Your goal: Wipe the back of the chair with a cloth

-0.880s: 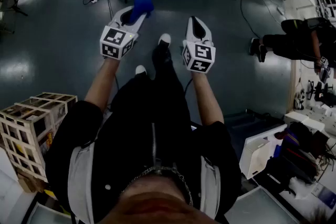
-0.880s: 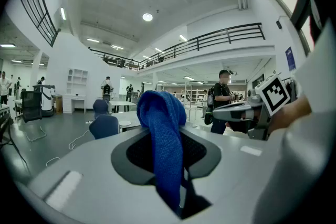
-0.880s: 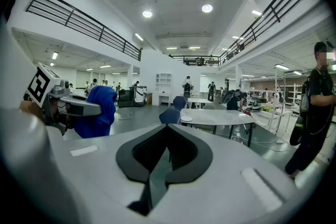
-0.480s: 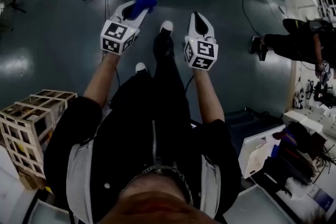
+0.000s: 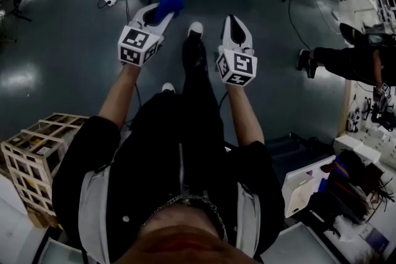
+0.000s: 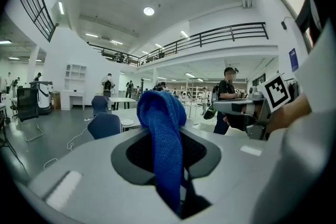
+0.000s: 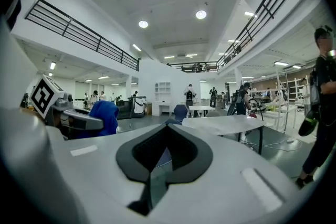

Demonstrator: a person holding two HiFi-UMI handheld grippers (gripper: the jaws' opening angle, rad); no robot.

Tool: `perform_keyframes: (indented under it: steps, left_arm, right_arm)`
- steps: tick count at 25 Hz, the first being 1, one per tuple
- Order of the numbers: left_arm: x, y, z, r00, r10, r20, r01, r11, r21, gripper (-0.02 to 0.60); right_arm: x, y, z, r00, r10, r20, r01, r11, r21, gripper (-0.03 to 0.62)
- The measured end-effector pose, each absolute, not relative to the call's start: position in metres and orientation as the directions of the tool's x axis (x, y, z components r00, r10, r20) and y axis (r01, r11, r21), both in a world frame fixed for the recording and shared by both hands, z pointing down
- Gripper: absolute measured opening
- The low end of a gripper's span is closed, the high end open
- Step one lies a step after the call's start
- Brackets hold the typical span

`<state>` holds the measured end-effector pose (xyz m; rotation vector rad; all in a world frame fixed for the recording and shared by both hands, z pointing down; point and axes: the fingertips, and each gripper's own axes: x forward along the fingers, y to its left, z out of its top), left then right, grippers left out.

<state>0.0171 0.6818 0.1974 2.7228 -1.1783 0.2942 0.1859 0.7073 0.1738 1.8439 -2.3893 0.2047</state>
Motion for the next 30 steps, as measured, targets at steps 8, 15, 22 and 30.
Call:
perform_keyframes:
  steps: [8,15,22,30]
  left_arm:
    - [0.055,0.574,0.193,0.619,-0.735,0.277,-0.775,-0.628,0.065,0.101]
    - [0.041,0.478,0.191,0.597,-0.759,0.260,-0.796,-0.601,0.073,0.101]
    - [0.050,0.382,0.201,0.548,-0.792,0.269,-0.833,-0.545,0.090,0.102]
    - [0.047,0.325,0.216,0.505,-0.816,0.282,-0.862,-0.493,0.120,0.103]
  right_arm:
    - [0.213,0.572,0.181,-0.392,-0.900,0.192,-0.917,0.366,-0.156,-0.006]
    - [0.188,0.456,0.194,-0.462,-0.859,0.223,-0.886,0.437,-0.154,-0.006]
    - [0.207,0.356,0.193,-0.509,-0.831,0.224,-0.861,0.487,-0.146,-0.006]
    - [0.198,0.294,0.207,-0.556,-0.794,0.246,-0.831,0.532,-0.160,-0.006]
